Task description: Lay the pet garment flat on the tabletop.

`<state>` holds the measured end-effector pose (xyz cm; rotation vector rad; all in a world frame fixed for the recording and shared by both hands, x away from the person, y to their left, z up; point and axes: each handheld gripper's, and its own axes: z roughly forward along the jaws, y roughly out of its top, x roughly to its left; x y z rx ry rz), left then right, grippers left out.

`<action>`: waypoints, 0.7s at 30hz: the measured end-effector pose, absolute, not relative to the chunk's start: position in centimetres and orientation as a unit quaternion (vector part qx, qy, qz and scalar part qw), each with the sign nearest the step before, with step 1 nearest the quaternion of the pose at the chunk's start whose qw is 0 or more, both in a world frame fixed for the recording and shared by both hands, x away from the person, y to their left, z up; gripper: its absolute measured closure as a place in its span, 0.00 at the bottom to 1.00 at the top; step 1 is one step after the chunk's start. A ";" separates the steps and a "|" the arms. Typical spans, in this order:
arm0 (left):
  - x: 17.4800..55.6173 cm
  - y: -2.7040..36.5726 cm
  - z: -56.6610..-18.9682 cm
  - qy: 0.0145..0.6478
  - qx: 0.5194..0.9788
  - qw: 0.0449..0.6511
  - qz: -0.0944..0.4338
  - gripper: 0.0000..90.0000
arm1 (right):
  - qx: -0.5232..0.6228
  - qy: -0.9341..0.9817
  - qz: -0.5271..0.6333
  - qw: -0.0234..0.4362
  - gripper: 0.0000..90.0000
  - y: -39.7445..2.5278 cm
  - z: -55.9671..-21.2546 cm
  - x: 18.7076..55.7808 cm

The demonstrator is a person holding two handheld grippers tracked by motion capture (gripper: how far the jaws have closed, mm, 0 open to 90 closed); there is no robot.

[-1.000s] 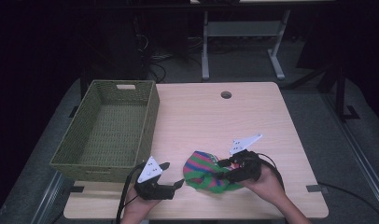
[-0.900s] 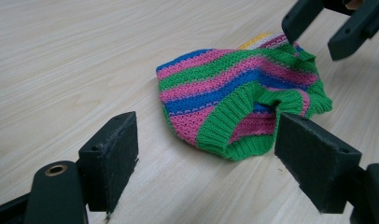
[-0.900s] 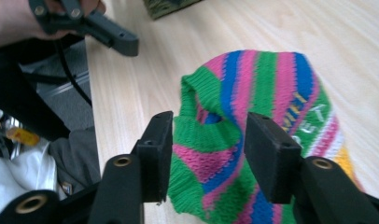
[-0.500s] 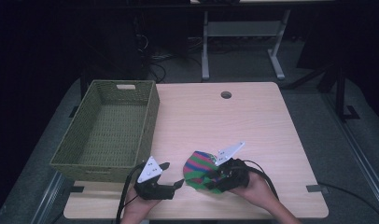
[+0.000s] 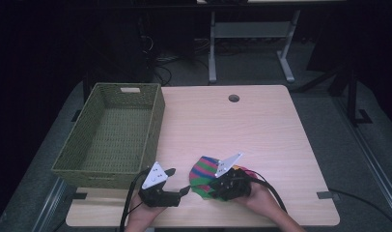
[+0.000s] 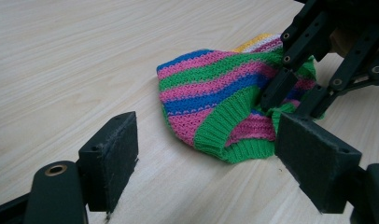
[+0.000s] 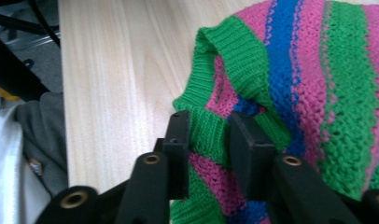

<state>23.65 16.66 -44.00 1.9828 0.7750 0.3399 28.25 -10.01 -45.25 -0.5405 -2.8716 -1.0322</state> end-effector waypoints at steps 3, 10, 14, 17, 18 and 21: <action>23.6 16.7 -44.0 0.318 0.809 0.474 0.139 0.23 | -0.178 -0.927 -0.331 0.011 0.83 -10.0 -45.4 28.1; 23.6 16.7 -44.0 0.318 0.809 0.475 0.138 0.23 | -0.179 -0.924 -0.339 0.007 0.90 -10.3 -45.1 28.1; 23.7 16.7 -44.0 0.318 0.810 0.474 0.137 0.23 | -0.183 -0.919 -0.349 0.012 0.91 -10.6 -44.5 28.1; 23.8 16.8 -44.0 0.317 0.810 0.475 0.136 0.24 | -0.185 -0.918 -0.350 0.016 0.91 -10.7 -44.1 28.0; 23.7 16.8 -44.0 0.317 0.810 0.475 0.135 0.24 | -0.184 -0.918 -0.351 0.013 0.91 -10.8 -43.9 28.1; 23.8 16.7 -44.0 0.315 0.809 0.479 0.131 0.24 | -0.192 -0.910 -0.366 0.023 0.91 -11.1 -43.1 28.1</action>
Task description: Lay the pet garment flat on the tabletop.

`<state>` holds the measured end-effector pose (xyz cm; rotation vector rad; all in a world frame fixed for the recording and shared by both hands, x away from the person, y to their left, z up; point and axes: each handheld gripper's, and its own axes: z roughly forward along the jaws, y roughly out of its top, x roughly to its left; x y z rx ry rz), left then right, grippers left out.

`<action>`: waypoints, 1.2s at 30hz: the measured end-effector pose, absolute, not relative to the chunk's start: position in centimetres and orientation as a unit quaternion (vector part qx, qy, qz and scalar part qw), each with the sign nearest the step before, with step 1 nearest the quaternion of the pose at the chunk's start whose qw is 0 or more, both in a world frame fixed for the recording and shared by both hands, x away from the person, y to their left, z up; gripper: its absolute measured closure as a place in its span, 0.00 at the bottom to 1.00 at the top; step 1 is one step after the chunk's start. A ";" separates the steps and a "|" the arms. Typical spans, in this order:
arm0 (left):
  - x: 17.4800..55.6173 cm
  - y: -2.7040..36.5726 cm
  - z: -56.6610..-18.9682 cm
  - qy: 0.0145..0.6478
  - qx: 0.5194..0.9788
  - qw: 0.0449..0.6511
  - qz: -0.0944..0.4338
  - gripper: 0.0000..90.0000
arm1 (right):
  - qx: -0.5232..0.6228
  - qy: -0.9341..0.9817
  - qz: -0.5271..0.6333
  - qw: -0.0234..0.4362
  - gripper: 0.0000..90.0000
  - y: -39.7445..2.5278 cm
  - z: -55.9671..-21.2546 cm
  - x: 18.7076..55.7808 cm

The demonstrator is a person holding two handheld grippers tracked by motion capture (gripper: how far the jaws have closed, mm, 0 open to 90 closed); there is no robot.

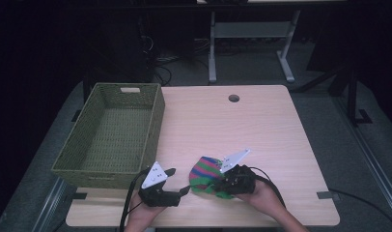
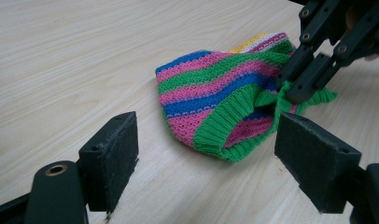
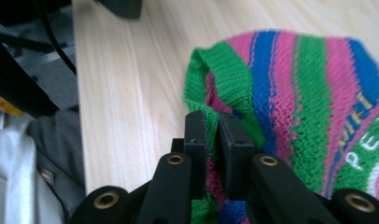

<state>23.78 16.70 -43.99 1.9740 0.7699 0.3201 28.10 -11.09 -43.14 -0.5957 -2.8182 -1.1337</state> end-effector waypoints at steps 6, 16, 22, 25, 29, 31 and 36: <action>23.9 16.3 -43.7 0.305 0.809 0.486 0.123 0.25 | -0.199 -0.901 -0.385 0.024 0.92 -11.9 -41.3 28.3; 24.6 15.7 -42.9 0.298 0.800 0.507 0.121 0.25 | -0.208 -0.886 -0.414 0.024 0.92 -13.8 -38.9 28.8; 24.7 15.4 -42.6 0.287 0.801 0.510 0.122 0.27 | -0.210 -0.878 -0.430 0.018 0.92 -14.9 -37.5 29.1; 24.8 15.1 -42.6 0.280 0.807 0.506 0.121 0.29 | -0.209 -0.874 -0.438 0.014 0.92 -15.3 -36.7 29.3; 25.2 14.5 -42.8 0.273 0.809 0.508 0.115 0.29 | -0.209 -0.872 -0.441 0.012 0.92 -15.6 -36.3 29.4; 25.3 14.1 -42.9 0.260 0.815 0.505 0.115 0.28 | -0.208 -0.870 -0.448 0.011 0.92 -15.8 -36.0 29.4; 25.8 13.3 -43.3 0.252 0.825 0.492 0.117 0.29 | -0.210 -0.863 -0.459 0.009 0.92 -16.5 -35.4 29.5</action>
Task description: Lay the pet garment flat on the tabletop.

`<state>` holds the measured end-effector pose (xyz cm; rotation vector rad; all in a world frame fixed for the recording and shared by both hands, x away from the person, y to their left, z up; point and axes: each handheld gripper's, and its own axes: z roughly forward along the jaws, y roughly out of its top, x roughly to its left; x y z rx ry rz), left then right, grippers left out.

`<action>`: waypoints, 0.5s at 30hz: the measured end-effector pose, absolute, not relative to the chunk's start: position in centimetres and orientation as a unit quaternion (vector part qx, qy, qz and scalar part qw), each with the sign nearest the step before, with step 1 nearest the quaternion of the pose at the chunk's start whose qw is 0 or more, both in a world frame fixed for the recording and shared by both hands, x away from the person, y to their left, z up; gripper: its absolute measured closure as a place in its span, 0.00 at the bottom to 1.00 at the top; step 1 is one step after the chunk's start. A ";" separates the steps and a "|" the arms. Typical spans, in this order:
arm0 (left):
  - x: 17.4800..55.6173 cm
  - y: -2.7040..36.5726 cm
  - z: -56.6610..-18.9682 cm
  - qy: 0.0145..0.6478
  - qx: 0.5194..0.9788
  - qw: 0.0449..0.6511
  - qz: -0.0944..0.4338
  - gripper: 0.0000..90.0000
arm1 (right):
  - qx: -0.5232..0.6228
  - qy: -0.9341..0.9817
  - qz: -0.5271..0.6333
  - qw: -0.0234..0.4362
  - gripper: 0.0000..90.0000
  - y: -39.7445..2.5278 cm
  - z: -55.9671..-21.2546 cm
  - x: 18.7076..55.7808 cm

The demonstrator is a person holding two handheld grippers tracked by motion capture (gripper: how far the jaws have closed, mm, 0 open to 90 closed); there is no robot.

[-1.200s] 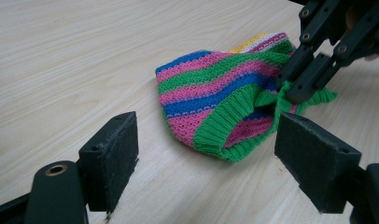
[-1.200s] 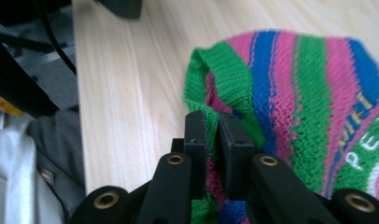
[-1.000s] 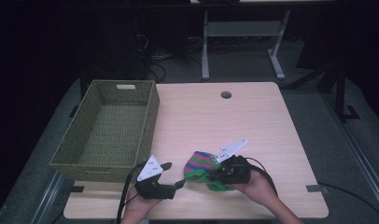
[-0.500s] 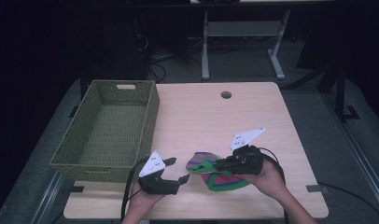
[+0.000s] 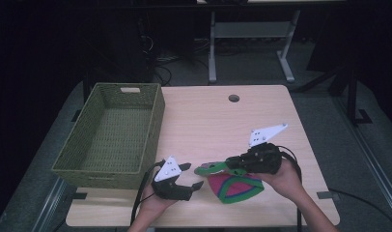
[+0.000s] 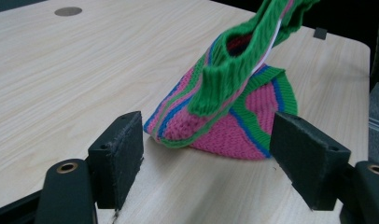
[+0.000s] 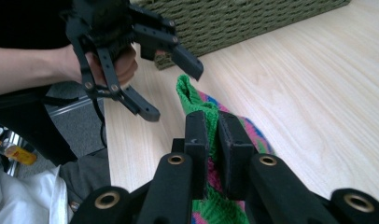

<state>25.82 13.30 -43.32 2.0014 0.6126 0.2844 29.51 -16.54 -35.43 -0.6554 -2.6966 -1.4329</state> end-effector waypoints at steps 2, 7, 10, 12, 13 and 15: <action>26.1 13.1 -43.5 0.252 0.828 0.488 0.112 0.32 | -0.211 -0.861 -0.463 0.008 0.92 -16.8 -35.2 29.5; 26.7 12.8 -43.9 0.243 0.830 0.491 0.103 0.39 | -0.214 -0.858 -0.466 0.007 0.92 -17.3 -35.0 29.6; 27.0 12.4 -44.2 0.240 0.835 0.485 0.103 0.43 | -0.217 -0.857 -0.468 0.008 0.92 -17.6 -34.9 29.7; 27.1 12.1 -44.4 0.237 0.841 0.476 0.103 0.46 | -0.218 -0.856 -0.470 0.007 0.92 -17.7 -34.8 29.8; 27.2 12.0 -44.5 0.235 0.844 0.471 0.103 0.46 | -0.218 -0.855 -0.470 0.007 0.92 -17.7 -34.7 29.8; 27.3 11.7 -44.7 0.232 0.847 0.467 0.106 0.49 | -0.216 -0.856 -0.470 0.005 0.92 -17.7 -34.6 29.8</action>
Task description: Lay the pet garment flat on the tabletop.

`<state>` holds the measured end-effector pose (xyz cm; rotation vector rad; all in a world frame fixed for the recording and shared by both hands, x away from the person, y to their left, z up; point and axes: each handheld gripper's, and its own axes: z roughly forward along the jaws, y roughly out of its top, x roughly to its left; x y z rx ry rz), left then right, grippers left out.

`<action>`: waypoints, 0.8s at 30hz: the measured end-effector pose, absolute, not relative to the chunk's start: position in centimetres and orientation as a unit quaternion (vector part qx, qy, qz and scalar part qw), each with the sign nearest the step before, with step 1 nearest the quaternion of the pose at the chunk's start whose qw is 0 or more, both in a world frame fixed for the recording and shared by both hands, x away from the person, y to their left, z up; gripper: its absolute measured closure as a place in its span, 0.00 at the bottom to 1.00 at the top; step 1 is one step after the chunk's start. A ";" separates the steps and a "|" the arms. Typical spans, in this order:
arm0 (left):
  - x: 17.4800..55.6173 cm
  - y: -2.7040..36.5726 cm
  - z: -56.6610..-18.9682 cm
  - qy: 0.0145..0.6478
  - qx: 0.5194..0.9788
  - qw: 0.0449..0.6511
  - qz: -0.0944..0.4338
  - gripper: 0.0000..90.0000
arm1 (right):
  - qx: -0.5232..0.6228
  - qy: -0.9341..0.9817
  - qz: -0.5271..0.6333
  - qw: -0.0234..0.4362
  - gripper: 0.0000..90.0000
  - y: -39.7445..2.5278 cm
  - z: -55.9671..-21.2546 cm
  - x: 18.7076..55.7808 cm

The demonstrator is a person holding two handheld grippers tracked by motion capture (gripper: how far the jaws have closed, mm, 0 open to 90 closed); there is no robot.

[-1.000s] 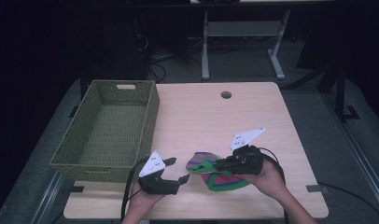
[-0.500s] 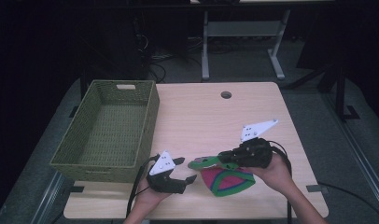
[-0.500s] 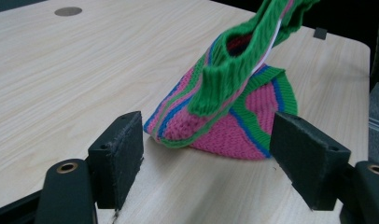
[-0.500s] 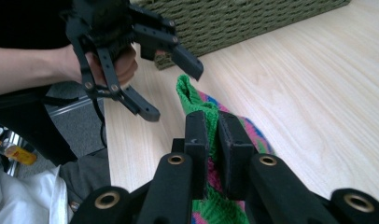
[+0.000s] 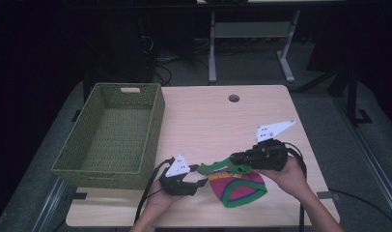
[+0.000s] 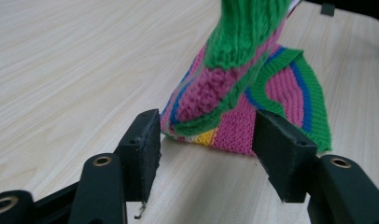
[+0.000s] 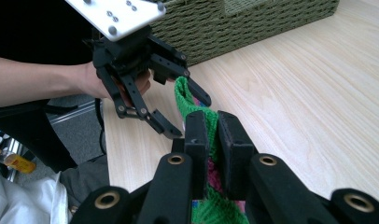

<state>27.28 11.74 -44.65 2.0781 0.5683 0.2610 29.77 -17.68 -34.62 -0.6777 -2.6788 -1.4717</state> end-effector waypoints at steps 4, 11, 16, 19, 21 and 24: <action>27.5 11.5 -44.6 0.230 0.845 0.469 0.114 0.60 | -0.217 -0.855 -0.470 0.004 0.92 -17.8 -34.5 29.7; 27.7 11.3 -43.6 0.215 0.843 0.476 0.131 0.84 | -0.222 -0.854 -0.471 -0.001 0.92 -18.6 -34.1 29.8; 28.1 11.2 -42.4 0.204 0.843 0.479 0.134 0.89 | -0.227 -0.852 -0.472 -0.011 0.92 -19.1 -33.7 29.8; 28.5 11.3 -41.4 0.199 0.845 0.477 0.136 0.90 | -0.233 -0.848 -0.475 -0.015 0.92 -19.3 -33.6 29.9; 28.9 11.3 -40.8 0.200 0.846 0.474 0.142 0.90 | -0.235 -0.847 -0.476 -0.017 0.92 -19.4 -33.6 30.0; 29.6 11.3 -40.0 0.201 0.850 0.464 0.148 0.90 | -0.242 -0.847 -0.473 -0.016 0.92 -19.4 -33.7 30.4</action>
